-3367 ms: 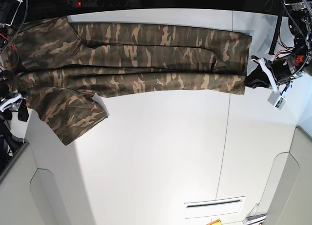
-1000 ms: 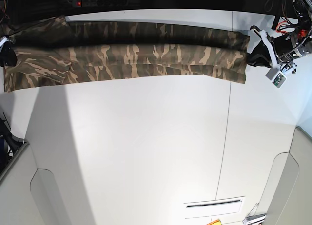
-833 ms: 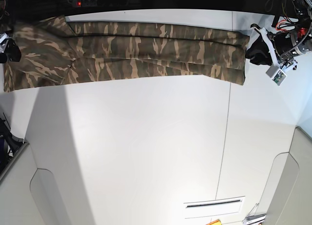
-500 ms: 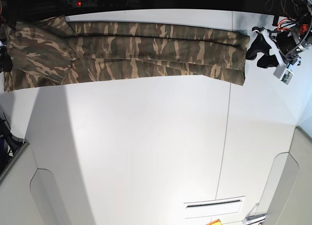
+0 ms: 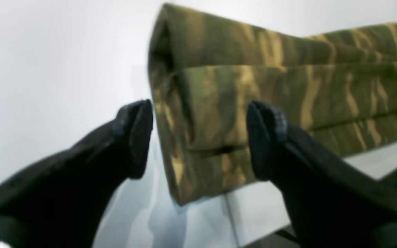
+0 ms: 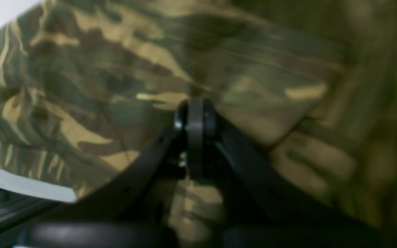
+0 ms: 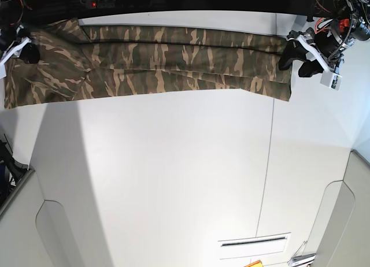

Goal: Fold the T-shirt properly
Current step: 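Grasp the ends of the folded strip with both grippers and pull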

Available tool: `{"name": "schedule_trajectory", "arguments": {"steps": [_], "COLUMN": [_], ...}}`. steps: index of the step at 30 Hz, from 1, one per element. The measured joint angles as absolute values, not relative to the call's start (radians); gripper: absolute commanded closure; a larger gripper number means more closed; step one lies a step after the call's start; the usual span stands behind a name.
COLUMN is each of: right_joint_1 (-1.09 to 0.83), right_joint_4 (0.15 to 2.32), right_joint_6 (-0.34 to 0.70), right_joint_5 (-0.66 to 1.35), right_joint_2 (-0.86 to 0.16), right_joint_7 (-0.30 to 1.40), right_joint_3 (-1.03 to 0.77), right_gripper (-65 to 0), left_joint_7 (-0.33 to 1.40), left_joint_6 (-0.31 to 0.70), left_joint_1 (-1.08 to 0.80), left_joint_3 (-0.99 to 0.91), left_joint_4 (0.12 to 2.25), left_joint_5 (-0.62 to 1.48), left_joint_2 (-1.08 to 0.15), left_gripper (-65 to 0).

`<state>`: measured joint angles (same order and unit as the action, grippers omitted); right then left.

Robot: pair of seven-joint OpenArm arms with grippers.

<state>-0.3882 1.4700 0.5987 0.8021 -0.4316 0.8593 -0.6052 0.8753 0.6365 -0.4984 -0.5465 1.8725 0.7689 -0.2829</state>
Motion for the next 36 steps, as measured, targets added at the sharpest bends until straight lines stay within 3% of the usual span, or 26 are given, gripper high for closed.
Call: {"name": "schedule_trajectory", "arguments": {"steps": [8, 22, 36], "right_joint_1": [-0.244, -0.207, -0.207], "right_joint_4": [1.382, 1.377, 1.377], "right_joint_6": [0.606, 0.606, 0.606], "right_joint_5": [0.717, 0.717, 0.717], "right_joint_2": [-0.438, -0.437, -0.437], "right_joint_7": [0.833, 0.842, 0.842], "right_joint_3": [-0.465, -0.458, -0.458], "right_gripper": [0.0, 0.0, 0.0], "left_joint_7": [0.812, 0.785, 0.899], "left_joint_6": [0.606, 0.546, 0.571], "left_joint_1": [-0.481, -0.453, -0.413], "left_joint_3": [-0.543, -0.543, -0.556], "left_joint_4": [1.747, 1.743, 1.679], "left_joint_5": [0.704, 0.621, 0.745], "left_joint_2": [-0.283, -0.285, -0.289], "left_gripper": [-44.9, -44.9, -44.9]}}
